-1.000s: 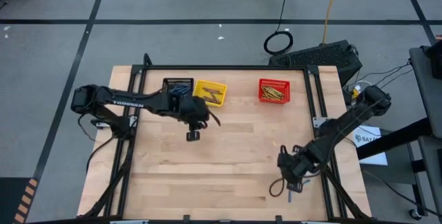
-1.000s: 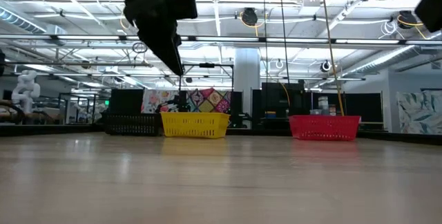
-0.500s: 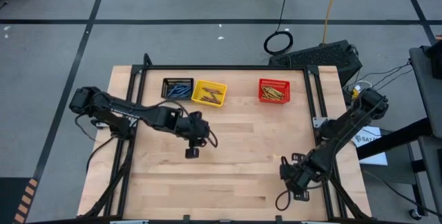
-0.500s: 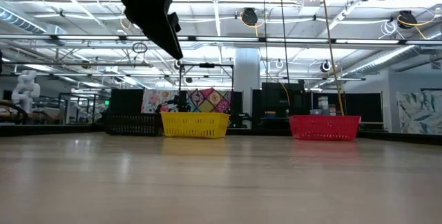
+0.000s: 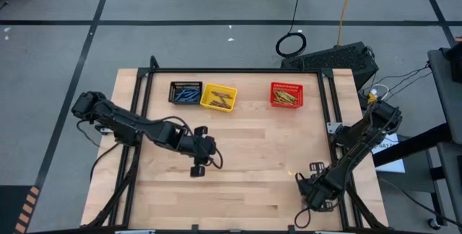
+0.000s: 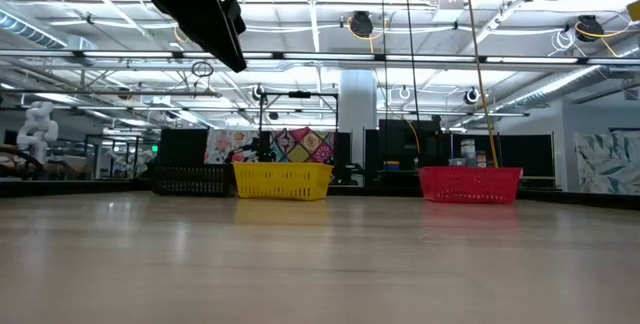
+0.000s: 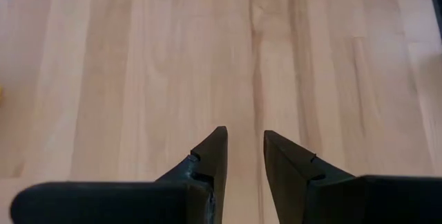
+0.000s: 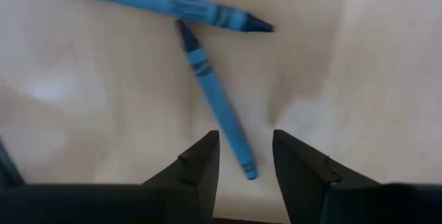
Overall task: Sort crayons
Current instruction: Put the right blue crayon into the black bin
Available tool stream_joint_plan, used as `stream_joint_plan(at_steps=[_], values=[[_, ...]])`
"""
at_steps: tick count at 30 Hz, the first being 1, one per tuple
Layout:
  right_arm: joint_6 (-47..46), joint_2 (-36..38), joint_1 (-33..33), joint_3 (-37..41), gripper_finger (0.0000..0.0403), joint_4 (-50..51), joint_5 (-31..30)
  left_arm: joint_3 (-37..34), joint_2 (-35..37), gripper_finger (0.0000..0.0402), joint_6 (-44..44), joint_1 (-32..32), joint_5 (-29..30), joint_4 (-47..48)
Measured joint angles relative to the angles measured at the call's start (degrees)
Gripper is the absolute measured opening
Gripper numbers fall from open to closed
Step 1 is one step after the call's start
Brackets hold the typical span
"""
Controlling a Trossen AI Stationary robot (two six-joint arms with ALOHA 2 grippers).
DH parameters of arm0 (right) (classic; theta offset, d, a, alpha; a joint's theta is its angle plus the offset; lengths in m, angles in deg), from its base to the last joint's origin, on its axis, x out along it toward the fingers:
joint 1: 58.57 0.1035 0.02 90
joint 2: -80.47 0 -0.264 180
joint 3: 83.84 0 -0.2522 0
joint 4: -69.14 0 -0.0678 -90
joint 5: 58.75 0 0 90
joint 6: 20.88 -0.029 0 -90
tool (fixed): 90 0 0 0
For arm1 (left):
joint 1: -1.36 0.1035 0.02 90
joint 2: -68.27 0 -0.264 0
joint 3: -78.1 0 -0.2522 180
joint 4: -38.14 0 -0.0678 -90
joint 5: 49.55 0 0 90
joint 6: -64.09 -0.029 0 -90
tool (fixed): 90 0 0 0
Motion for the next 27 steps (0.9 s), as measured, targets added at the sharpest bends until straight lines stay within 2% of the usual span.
stream_joint_plan(at_steps=[10, 14, 20, 27], values=[[-0.95, 0.20, 2.89, 0.00, 0.0121, 1.25, -2.16, 0.00, 0.00, 0.0093, 0.00, -0.45, 0.04, 0.15], [-2.19, 0.20, 3.16, 0.05, 0.0121, 1.66, -6.04, 0.00, 0.00, 0.0093, -0.04, -0.45, 1.21, 0.18], [-4.20, 0.15, 3.26, 2.10, 0.0121, 0.11, -3.19, 0.00, 0.00, 0.0093, -0.04, -0.43, 1.99, 0.87], [-5.23, 0.42, 4.07, 3.91, 0.0117, -3.56, -3.19, 0.00, 0.00, 0.0093, -0.04, -0.45, 1.99, 0.83]])
